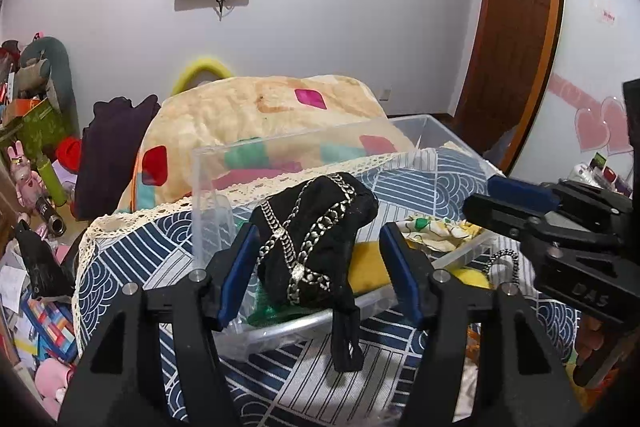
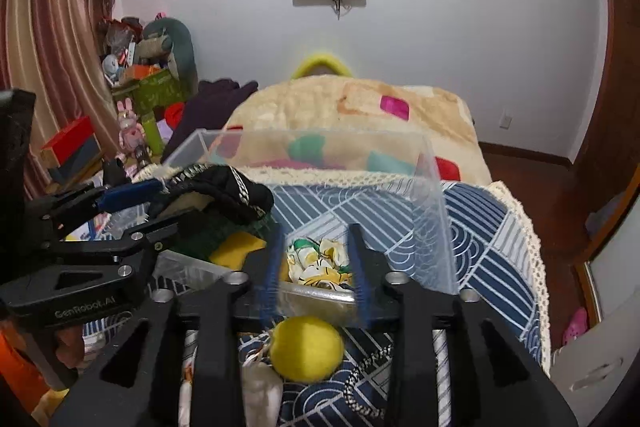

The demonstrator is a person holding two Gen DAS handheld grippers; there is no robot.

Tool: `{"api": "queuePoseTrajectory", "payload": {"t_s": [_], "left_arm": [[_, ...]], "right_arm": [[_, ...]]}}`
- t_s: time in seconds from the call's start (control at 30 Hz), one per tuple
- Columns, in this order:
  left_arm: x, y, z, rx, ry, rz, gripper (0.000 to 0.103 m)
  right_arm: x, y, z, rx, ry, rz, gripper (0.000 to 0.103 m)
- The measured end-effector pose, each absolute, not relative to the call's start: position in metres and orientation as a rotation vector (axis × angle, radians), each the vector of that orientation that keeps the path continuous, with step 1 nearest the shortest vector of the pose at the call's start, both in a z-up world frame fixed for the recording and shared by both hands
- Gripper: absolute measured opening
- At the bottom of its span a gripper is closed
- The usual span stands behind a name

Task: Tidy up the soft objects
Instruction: 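Place the black cap into the clear box with the left tool while the right tool places the floral cloth, then grasp the grey-glove bag with the left tool while the right tool grasps the white pouch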

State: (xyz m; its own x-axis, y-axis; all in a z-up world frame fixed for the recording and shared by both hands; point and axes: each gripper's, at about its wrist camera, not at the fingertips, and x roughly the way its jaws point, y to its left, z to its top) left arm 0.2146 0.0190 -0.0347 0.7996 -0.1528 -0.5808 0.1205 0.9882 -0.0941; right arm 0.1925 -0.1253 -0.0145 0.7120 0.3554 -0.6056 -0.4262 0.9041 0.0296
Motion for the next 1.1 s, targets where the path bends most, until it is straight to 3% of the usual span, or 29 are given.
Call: {"api": "queuePoseTrajectory", "payload": {"t_s": [0.17, 0.33, 0.63, 1.1], "left_arm": [[0.196, 0.023, -0.024, -0.044, 0.590, -0.139, 0.070], [0.169, 0.026, -0.013, -0.052, 0.543, -0.154, 0.078], [0.117, 0.022, -0.025, 0.002, 0.509, -0.128, 0.090], [0.093, 0.019, -0.086, -0.028, 0.674, -0.140, 0.091]], "right_arm": [[0.173, -0.130, 0.002, -0.109, 0.565, 0.432, 0.049], [0.150, -0.136, 0.010, -0.107, 0.504, 0.438, 0.067], [0.126, -0.139, -0.007, -0.118, 0.517, 0.460, 0.067], [0.105, -0.125, -0.067, -0.113, 0.653, 0.513, 0.067]]}}
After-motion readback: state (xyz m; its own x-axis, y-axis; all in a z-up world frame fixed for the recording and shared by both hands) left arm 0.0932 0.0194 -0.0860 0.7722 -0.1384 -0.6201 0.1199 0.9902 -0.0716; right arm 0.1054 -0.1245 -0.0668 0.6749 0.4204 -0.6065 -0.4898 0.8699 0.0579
